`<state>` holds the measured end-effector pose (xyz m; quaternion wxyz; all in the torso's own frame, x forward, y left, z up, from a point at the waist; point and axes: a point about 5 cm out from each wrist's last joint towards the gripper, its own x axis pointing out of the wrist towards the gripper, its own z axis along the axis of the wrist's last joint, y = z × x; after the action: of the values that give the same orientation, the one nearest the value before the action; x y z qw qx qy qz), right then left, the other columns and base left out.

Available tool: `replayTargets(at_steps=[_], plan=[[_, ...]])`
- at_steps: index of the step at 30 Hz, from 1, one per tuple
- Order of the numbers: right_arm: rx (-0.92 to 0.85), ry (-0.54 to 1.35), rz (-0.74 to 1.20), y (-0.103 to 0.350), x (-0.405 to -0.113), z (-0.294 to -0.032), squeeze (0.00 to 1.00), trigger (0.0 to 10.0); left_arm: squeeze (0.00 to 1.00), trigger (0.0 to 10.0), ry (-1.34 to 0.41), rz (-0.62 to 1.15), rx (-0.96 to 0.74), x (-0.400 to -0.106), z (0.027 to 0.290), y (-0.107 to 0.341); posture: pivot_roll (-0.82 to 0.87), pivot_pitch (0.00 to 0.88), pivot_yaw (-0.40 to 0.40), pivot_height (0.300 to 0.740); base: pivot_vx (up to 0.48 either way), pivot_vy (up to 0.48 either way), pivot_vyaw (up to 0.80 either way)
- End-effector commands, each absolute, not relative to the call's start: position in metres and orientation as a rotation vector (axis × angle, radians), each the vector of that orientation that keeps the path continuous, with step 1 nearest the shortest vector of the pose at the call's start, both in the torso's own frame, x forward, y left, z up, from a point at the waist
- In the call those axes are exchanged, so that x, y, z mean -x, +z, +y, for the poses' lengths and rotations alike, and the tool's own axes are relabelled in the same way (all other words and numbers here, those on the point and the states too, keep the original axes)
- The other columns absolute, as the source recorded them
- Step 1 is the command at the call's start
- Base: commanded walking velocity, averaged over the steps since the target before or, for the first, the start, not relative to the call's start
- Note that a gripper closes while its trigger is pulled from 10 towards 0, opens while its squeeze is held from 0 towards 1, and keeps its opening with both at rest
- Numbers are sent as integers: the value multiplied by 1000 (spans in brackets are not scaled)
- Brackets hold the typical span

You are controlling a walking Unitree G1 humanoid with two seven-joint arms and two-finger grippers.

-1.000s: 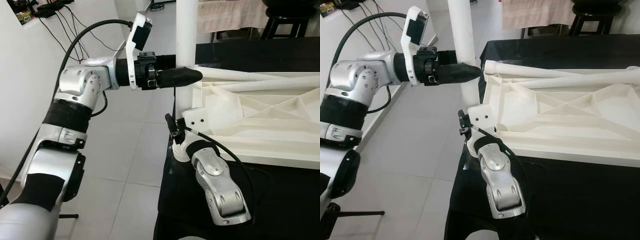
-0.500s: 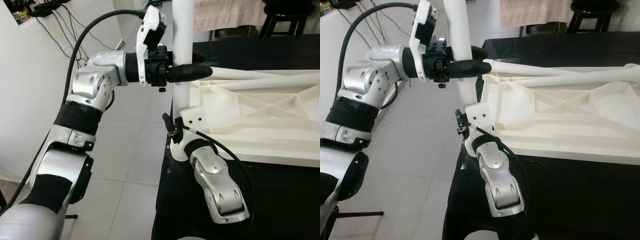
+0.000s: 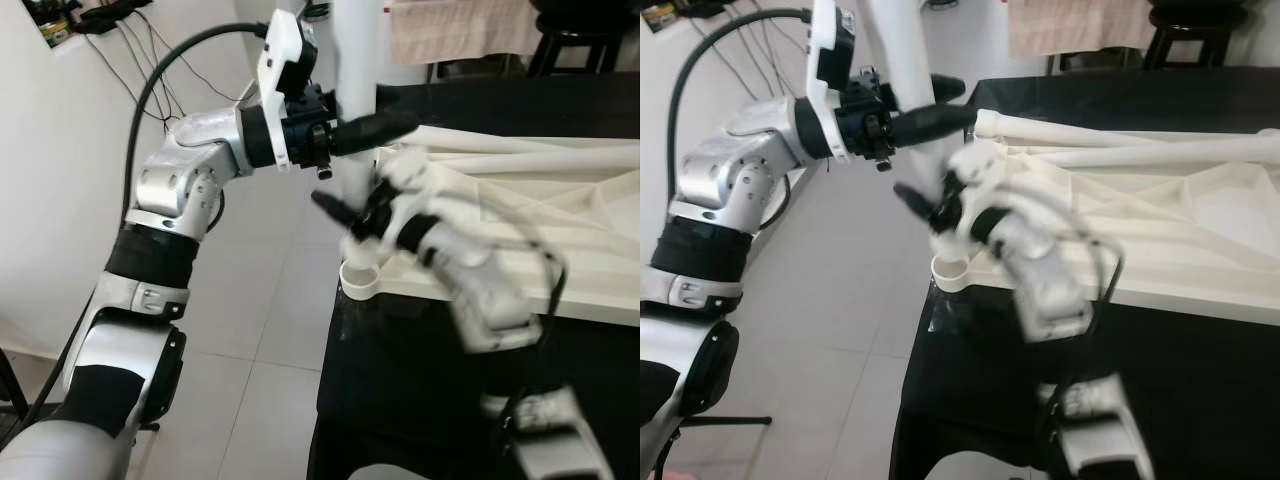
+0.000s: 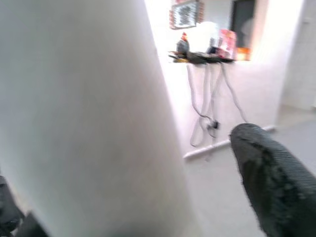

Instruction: Building children table

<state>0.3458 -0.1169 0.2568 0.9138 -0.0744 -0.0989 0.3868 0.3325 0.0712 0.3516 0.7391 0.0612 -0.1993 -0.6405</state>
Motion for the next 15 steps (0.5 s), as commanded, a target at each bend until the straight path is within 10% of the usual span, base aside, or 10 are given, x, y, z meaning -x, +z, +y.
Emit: replayTargets(at_steps=[1,3,15], plan=[[155,839,-240,265,-347,-117,1000,10000,0,0,-1464,-367,-88,-332,65,336,-67,40,110,740,0,0,0],[255,943,-222,267,-348,-118,0,10000,0,0,-1456,-368,-72,-331,66,334,-66,38,104,740,0,0,0],[250,1279,-145,252,-340,-94,0,10000,0,0,-1547,-409,-18,-317,76,357,-58,21,92,740,0,0,0]])
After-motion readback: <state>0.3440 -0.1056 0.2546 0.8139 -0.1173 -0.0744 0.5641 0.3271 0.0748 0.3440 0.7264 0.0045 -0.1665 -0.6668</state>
